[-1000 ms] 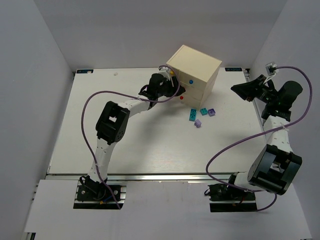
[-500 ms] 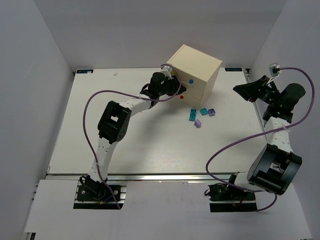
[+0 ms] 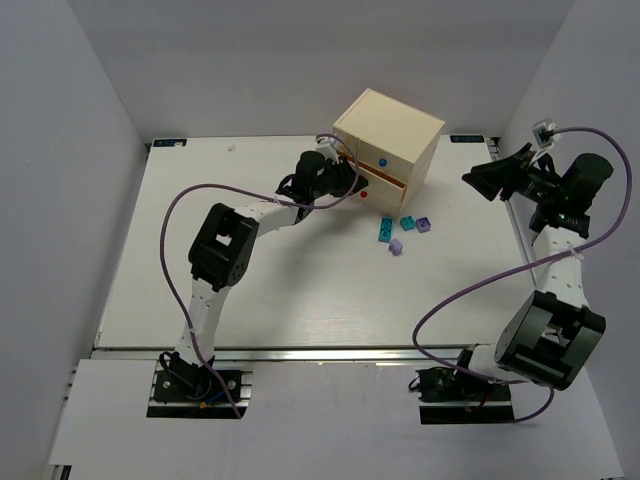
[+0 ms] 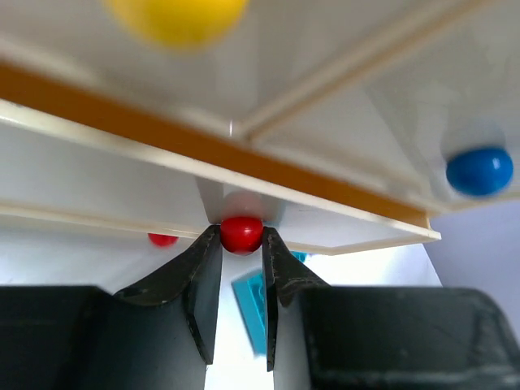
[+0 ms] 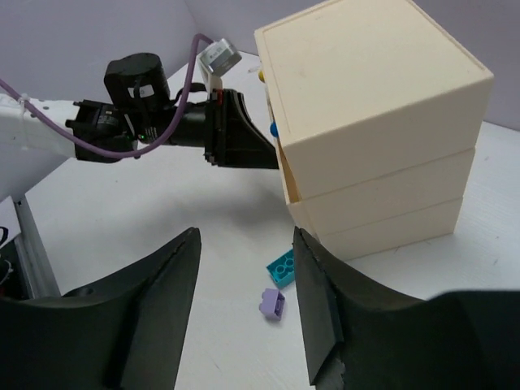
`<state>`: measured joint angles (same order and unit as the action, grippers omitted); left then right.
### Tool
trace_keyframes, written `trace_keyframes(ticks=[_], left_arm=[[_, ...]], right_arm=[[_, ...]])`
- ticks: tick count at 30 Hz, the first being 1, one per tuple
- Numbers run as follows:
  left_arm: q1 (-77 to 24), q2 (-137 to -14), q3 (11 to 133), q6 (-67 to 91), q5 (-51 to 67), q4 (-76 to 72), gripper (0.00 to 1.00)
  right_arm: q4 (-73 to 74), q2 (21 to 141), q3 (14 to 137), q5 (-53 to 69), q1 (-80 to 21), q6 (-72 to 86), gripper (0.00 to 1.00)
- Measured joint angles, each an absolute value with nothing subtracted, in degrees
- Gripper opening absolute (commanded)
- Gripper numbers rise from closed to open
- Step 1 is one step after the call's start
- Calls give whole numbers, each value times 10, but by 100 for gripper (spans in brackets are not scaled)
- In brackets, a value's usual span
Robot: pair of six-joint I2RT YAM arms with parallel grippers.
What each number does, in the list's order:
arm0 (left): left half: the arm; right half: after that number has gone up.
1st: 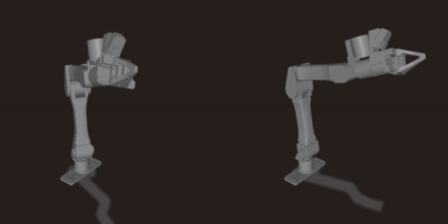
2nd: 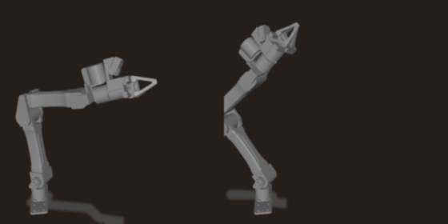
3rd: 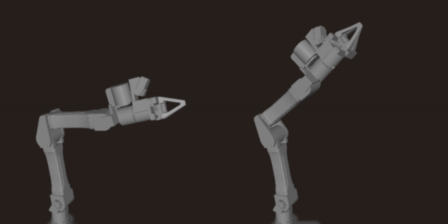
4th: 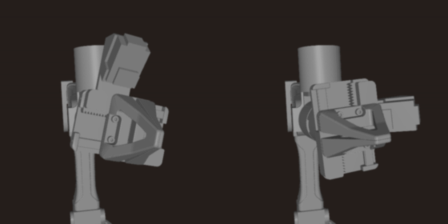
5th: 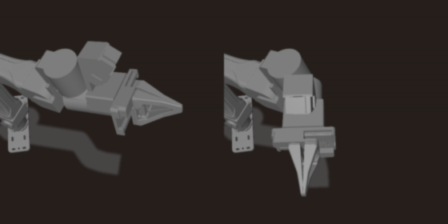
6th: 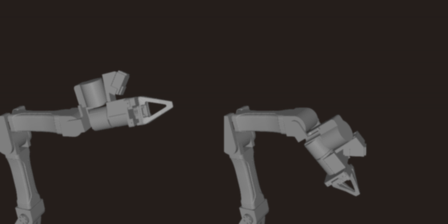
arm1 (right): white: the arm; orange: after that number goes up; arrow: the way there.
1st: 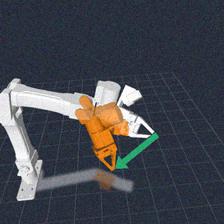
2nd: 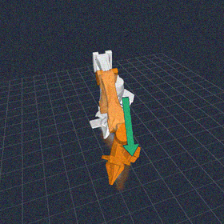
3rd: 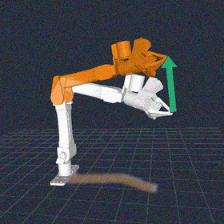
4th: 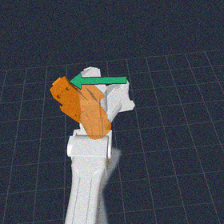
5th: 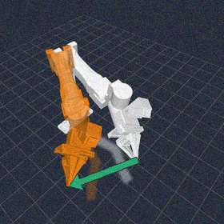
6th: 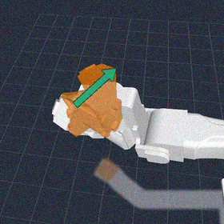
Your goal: Sort the legos into containers by color
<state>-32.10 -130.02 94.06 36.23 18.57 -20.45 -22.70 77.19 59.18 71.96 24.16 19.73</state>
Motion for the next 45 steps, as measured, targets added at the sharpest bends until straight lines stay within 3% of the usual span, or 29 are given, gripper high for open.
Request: trace_keyframes(ticks=[5,16,17,18,21,24,31,35,36,38,39,40,42,45], left_arm=[[-321,-1259,884,356,185,-206,10],[-321,-1166,780,340,186,-190,12],[-321,-1162,776,339,185,-190,16],[-321,-1158,773,338,186,-189,37],[-321,-1155,772,333,189,-187,62],[-321,-1154,772,333,192,-185,69],[-321,-1133,772,320,194,-159,69],[-321,-1075,755,301,183,-114,60],[-321,-1066,753,298,182,-106,50],[-321,-1007,735,282,159,-65,35],[-321,-981,729,276,147,-52,22],[-321,-953,718,271,134,-39,20],[-321,-885,689,256,107,-13,22],[-321,-771,632,237,67,21,42]], right_arm=[[-66,773,687,684,198,40,67],[110,786,744,555,77,-157,67],[119,789,743,545,71,-170,67],[128,792,741,536,67,-182,71],[156,796,728,520,52,-225,83],[202,796,702,520,43,-303,89],[269,794,590,486,24,-471,89],[246,794,545,410,-12,-460,75],[232,794,535,387,-24,-447,68],[200,796,514,340,-50,-416,64],[186,800,505,315,-63,-400,63],[173,807,500,294,-74,-382,64],[149,826,496,249,-94,-344,67],[117,858,497,199,-110,-296,69]])
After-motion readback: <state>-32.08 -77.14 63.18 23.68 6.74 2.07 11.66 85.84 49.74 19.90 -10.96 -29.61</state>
